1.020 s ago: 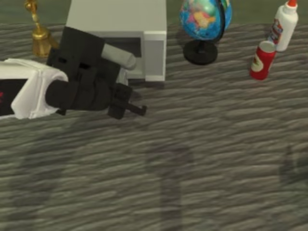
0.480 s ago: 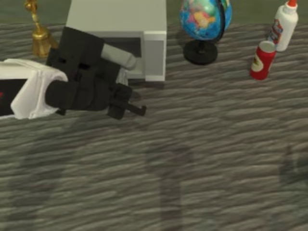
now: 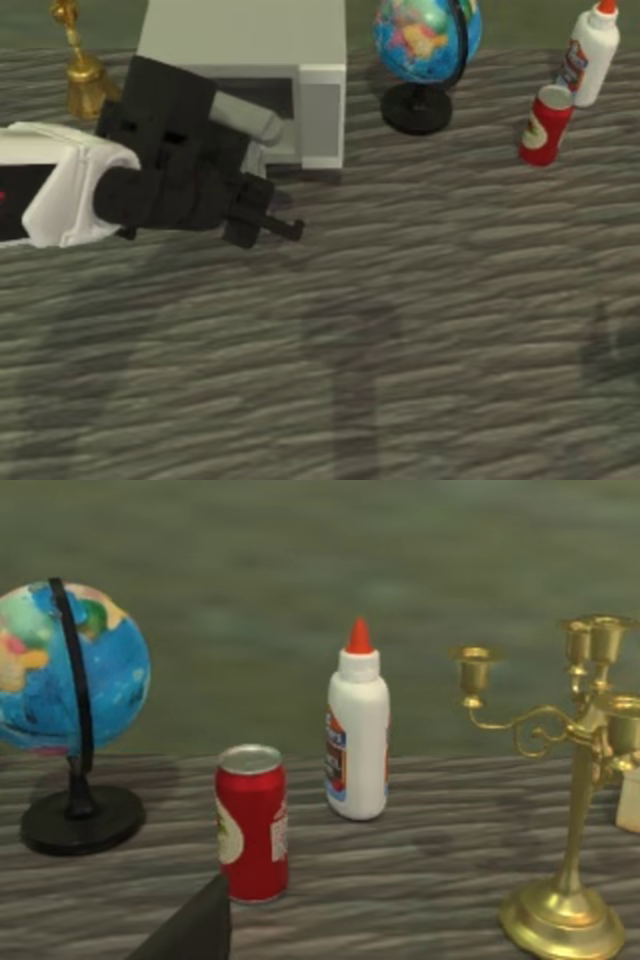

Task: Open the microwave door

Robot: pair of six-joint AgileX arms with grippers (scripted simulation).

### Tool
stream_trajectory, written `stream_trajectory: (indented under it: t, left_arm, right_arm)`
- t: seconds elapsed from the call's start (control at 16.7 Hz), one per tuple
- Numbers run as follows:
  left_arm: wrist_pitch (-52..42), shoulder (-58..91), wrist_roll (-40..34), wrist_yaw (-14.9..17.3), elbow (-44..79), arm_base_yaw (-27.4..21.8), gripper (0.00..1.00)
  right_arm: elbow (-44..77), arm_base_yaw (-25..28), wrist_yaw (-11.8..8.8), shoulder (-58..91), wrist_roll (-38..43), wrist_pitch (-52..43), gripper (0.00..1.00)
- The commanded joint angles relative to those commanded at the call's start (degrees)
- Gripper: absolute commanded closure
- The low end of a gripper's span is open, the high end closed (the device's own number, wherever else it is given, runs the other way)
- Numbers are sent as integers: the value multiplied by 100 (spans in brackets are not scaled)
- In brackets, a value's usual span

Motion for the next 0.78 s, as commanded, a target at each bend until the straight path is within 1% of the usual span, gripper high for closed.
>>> stream_trajectory:
  t: [0.12,0.54,0.78]
  left_arm:
    - [-7,2,-17,54,4,-35,100]
    - [-30,-150,412,355,-160,181,100]
    - [-35,-161,452,382,-178,199,100]
  right_arm:
    - [0,0,0,0,0,0,0]
    - [0,0,0,0,0,0,0]
    - [0,0,0,0,0,0,0]
